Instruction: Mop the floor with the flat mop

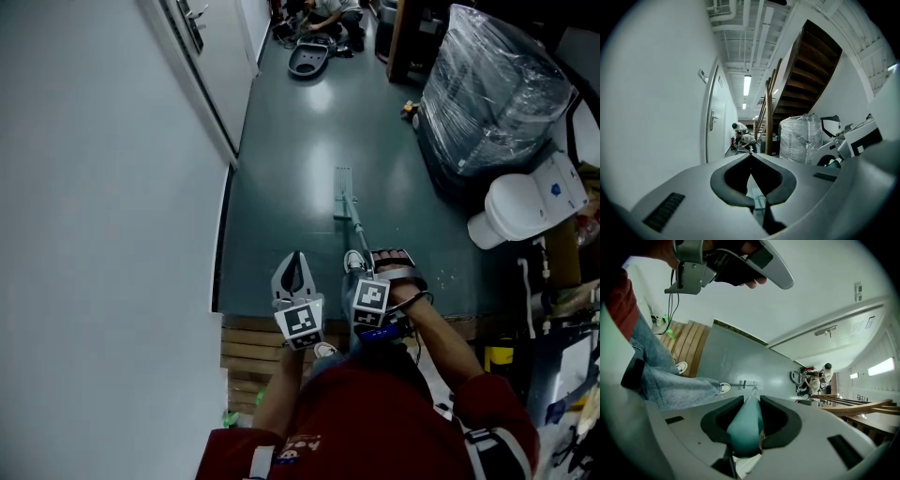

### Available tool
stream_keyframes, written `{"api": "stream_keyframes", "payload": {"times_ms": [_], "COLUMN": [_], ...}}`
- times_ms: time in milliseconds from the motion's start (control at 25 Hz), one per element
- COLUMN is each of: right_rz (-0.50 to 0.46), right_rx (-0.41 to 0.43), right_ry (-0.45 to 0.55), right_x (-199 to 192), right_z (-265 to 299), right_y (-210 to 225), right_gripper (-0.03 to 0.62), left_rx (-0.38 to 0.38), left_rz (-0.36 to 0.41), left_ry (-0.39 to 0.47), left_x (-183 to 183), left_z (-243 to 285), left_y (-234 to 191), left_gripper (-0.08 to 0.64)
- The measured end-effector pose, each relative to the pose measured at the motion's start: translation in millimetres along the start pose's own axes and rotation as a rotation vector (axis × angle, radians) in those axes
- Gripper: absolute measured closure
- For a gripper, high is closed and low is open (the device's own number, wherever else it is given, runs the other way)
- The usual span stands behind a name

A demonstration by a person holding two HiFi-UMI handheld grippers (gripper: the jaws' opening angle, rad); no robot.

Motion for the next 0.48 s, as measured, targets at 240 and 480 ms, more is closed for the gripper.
{"api": "stream_keyframes", "payload": {"times_ms": [240, 480], "right_rz": [-0.010, -0.006], "right_rx": [0.023, 0.042], "right_ry": [-0.015, -0.007], "right_x": [-5, -7], "right_z": [-30, -57], "right_y": [-12, -21], "right_gripper": [0.476, 0.476], "left_rx": [-0.034, -0.057], "left_rz": [-0.001, -0.007], "left_ry": [-0.004, -0.030], "left_x": [1, 4], "left_z": [-13, -20], "left_y": [20, 31], "left_gripper": [0.545, 0.545]}}
Point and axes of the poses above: the fingertips, and each gripper's own axes: z forward along the fingers, y to its right, x out of its top, the point moved 7 cm from there along -z, backward along the fingers, and after that the axes turned 13 degrees about -z, right-handed, at the moved point
